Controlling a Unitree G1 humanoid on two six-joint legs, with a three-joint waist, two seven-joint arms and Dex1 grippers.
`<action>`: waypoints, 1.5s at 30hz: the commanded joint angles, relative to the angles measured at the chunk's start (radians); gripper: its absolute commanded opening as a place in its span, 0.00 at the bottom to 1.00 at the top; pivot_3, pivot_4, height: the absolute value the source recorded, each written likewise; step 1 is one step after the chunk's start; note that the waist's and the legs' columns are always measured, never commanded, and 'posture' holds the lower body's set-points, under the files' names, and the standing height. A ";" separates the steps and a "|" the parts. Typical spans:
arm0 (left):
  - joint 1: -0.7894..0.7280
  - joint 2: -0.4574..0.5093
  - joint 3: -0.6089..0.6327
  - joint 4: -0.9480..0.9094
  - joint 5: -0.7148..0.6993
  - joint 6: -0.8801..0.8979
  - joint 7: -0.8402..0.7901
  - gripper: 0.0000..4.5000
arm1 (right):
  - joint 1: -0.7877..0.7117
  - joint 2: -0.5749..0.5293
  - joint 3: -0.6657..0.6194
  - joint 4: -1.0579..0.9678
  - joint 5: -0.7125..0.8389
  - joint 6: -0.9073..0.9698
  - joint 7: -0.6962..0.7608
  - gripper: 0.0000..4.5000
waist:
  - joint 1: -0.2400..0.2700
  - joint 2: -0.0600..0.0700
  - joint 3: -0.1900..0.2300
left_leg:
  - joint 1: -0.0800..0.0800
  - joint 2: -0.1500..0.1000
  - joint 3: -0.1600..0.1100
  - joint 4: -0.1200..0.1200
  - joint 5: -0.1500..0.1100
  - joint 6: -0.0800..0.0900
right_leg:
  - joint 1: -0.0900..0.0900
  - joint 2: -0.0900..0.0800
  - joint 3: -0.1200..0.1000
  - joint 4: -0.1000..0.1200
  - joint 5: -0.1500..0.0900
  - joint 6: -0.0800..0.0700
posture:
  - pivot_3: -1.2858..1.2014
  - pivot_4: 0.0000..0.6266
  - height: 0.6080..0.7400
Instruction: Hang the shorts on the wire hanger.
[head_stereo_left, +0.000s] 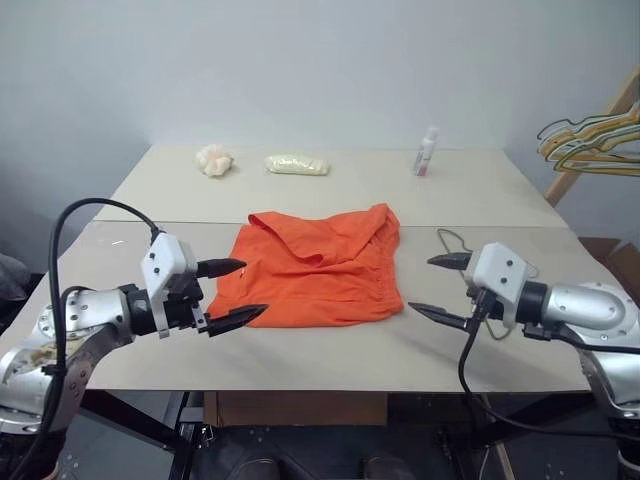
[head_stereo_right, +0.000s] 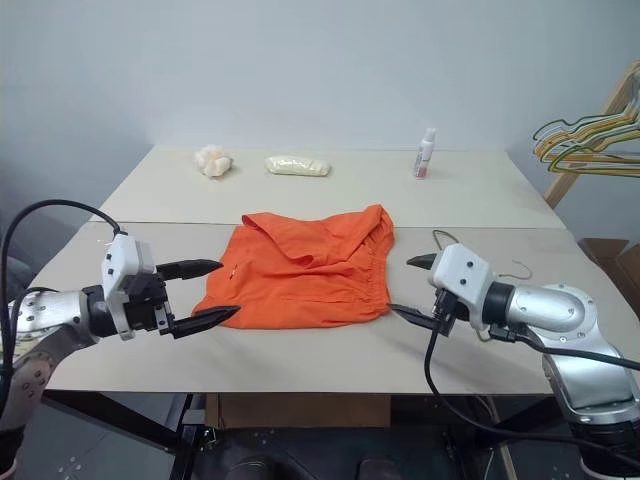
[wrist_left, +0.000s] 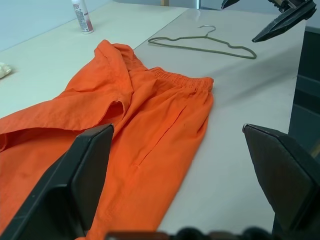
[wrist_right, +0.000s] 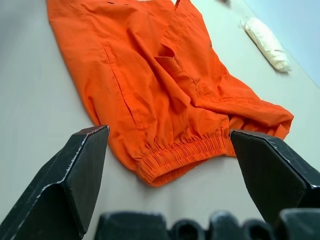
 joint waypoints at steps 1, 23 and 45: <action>-0.027 0.018 0.029 0.000 -0.019 -0.002 -0.016 1.00 | 0.003 -0.003 -0.036 -0.038 0.013 -0.019 -0.009 0.99 | 0.000 0.000 0.000 | 0.000 0.000 0.000 0.000 0.000 0.000 | 0.000 0.000 0.000 0.000 0.000 0.000 | 0.51 0.02 1.00; 0.002 0.007 0.017 -0.027 -0.035 -0.010 -0.011 1.00 | -0.087 0.010 0.345 0.131 -0.556 -0.286 -0.181 0.99 | -0.007 0.000 0.001 | 0.000 0.000 0.001 0.000 0.000 0.000 | 0.000 0.000 0.000 0.000 0.000 0.000 | 0.50 0.02 1.00; -0.025 0.015 -0.019 -0.001 0.027 -0.051 -0.027 1.00 | -0.366 0.202 0.603 0.581 -0.928 -0.467 -0.249 0.32 | -0.031 -0.004 -0.002 | 0.004 0.000 0.001 0.000 0.001 -0.001 | 0.002 0.000 0.001 0.002 0.000 -0.001 | 0.51 0.02 1.00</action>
